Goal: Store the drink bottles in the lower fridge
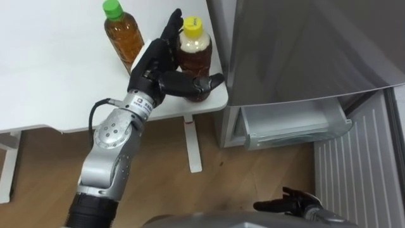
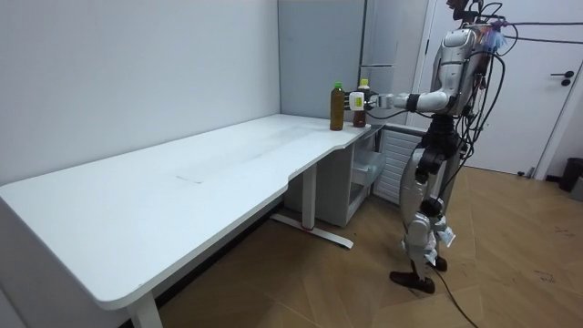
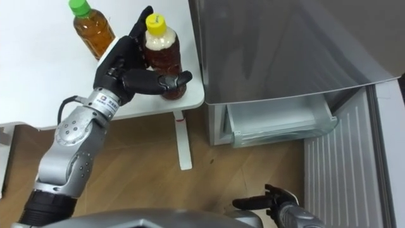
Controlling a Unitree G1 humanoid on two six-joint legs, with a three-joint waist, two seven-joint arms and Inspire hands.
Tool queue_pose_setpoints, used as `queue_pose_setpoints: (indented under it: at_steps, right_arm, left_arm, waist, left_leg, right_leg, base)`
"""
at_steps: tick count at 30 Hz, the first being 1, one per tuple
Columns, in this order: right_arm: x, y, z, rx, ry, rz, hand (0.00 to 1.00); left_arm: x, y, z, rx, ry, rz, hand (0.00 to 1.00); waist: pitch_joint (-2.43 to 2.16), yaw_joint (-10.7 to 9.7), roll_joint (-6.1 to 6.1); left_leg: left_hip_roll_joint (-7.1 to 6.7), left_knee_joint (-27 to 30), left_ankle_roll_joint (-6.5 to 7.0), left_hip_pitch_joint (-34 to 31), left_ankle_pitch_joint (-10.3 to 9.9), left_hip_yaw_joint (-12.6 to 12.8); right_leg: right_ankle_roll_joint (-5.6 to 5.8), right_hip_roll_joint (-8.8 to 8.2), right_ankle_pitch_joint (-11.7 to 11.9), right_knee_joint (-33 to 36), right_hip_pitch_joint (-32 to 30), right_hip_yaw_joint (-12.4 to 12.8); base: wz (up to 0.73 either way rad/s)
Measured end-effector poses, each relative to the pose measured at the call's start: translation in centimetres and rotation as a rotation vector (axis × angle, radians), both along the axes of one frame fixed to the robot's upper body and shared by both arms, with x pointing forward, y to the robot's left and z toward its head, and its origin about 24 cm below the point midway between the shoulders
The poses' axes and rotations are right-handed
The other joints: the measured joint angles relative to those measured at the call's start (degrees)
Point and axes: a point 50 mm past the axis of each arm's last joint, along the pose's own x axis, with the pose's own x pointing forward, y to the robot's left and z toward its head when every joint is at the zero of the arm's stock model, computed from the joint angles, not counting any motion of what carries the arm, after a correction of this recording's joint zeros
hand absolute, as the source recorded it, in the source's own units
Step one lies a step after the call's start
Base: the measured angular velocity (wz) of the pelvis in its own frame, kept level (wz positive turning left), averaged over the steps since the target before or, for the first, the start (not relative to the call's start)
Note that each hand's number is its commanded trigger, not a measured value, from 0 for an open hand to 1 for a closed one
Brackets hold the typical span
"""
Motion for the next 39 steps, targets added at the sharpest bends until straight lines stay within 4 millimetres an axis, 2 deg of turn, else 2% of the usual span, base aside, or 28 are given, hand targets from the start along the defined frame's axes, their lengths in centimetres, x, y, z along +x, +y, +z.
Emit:
queue_pose_setpoints:
  at_steps: [12, 13, 15, 39]
  right_arm:
    - [0.0, -0.1, 0.0, 0.0, 0.022, -0.003, 0.0]
    - [0.1, -0.1, 0.0, -0.001, 0.021, -0.003, 0.0]
    - [0.1, -0.1, 0.0, -0.001, 0.021, -0.003, 0.0]
    - [0.3, 0.1, 0.0, 0.004, 0.012, 0.0, 0.0]
  left_arm:
    - [1.2, -0.2, 0.9, 0.008, -0.016, 0.021, 0.0]
    - [1.2, -0.2, 0.9, 0.008, -0.017, 0.022, 0.1]
    - [1.2, -0.2, 0.9, 0.008, -0.016, 0.028, 1.0]
    - [1.3, -0.1, 0.8, 0.006, -0.007, 0.056, 1.0]
  waist:
    - [-0.3, -0.1, 0.93]
    - [-0.28, -0.1, 1.04]
    - [-0.29, -0.1, 1.1]
    - [-0.09, -0.4, 0.73]
  left_leg:
    - [0.13, 0.0, 0.01, -0.5, 0.0, 0.1]
    - [0.13, 0.0, 0.01, -0.5, 0.0, 0.1]
    - [0.13, 0.0, 0.01, -0.5, 0.0, 0.1]
    - [0.1, 0.0, 0.01, -0.7, 0.0, 0.1]
  right_leg:
    - [-0.01, 0.14, 0.2, 0.0, -0.7, 0.4]
    - [-0.01, 0.14, 0.2, 0.0, -0.7, 0.4]
    - [-0.01, 0.15, 0.2, 0.0, -0.7, 0.4]
    - [-0.01, 0.13, 0.2, -0.1, -0.9, 0.5]
  base:
    - [0.0]
    - [0.0]
    - [0.0]
    - [0.0]
